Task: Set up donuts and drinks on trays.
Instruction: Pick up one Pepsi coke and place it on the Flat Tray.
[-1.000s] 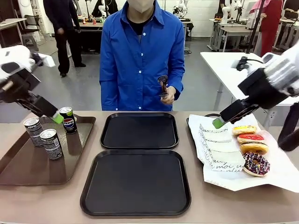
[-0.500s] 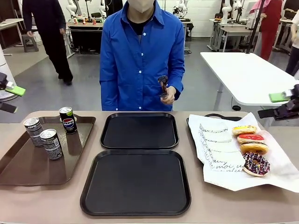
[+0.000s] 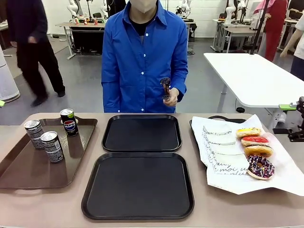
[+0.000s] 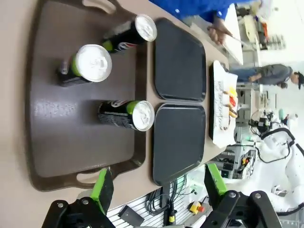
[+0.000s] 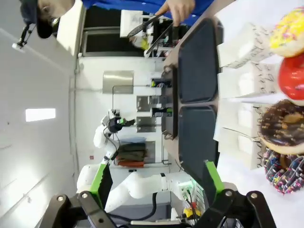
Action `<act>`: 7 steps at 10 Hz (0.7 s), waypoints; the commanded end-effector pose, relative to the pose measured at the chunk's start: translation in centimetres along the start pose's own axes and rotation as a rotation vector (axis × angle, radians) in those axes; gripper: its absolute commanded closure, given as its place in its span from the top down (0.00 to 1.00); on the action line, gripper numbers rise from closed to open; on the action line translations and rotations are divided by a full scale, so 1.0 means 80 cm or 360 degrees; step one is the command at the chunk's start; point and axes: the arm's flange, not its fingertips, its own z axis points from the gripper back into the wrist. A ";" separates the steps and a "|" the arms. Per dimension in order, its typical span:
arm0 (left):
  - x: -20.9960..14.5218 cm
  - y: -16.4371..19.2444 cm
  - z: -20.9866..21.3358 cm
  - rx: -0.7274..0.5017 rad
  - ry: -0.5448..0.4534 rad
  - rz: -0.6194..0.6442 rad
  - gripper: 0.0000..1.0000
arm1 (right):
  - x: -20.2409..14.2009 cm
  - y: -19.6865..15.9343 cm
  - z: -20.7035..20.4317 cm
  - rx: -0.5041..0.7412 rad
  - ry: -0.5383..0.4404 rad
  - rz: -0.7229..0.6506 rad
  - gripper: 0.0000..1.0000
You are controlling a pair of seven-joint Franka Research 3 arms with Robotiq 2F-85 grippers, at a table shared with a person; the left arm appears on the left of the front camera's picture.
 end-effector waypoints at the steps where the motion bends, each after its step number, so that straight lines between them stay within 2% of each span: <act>1: -0.003 0.001 0.013 0.0010 -0.0036 0.0031 1.00 | -0.022 0.032 0.025 -0.0105 -0.0011 -0.0001 1.00; 6: -0.005 0.008 0.044 0.0210 -0.0123 0.0073 1.00 | -0.053 0.037 0.074 -0.0248 -0.0035 -0.0081 1.00; 7: -0.003 0.007 0.025 0.0094 -0.0080 0.0051 1.00 | -0.055 0.042 0.073 -0.0277 -0.0052 -0.0051 1.00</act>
